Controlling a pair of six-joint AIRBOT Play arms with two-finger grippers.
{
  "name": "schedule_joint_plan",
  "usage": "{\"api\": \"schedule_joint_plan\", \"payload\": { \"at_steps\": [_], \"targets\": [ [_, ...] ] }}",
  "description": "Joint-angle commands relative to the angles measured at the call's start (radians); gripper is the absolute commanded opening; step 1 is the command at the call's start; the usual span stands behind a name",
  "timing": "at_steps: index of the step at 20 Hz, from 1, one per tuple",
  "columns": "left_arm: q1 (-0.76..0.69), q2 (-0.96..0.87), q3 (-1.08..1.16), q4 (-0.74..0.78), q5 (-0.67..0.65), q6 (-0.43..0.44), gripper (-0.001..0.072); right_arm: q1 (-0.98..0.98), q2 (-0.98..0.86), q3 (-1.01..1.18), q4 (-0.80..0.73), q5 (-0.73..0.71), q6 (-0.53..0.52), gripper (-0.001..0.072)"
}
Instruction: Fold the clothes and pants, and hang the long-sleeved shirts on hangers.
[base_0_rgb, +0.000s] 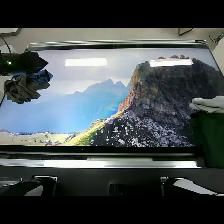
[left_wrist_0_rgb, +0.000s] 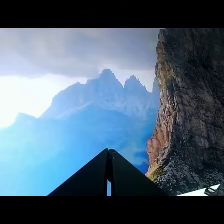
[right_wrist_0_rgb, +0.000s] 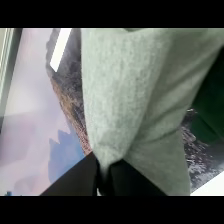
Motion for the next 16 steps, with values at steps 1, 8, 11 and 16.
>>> {"api": "schedule_joint_plan", "payload": {
  "at_steps": [1, 8, 11, 16],
  "targets": [
    [0.0, 0.001, 0.0, 0.0, 0.0, 0.001, 0.0043, -0.113, 0.031, 0.002, -0.076, 0.088, 0.039, 0.0049],
    [0.0, 0.001, 0.0, 0.0, 0.0, 0.0, 0.0043, -0.148, 0.05, -0.106, -0.476, 0.202, -0.005, 0.005],
    [0.0, 0.001, 0.0, 0.0, 0.0, 0.0, 0.0043, -0.148, 0.057, -0.262, -0.596, 0.204, -0.054, 0.0049],
    [0.0, 0.0, 0.0, 0.0, 0.002, 0.0, 0.0043, -0.148, 0.073, -0.484, -0.748, 0.069, -0.085, 0.0049]
  ]
}}
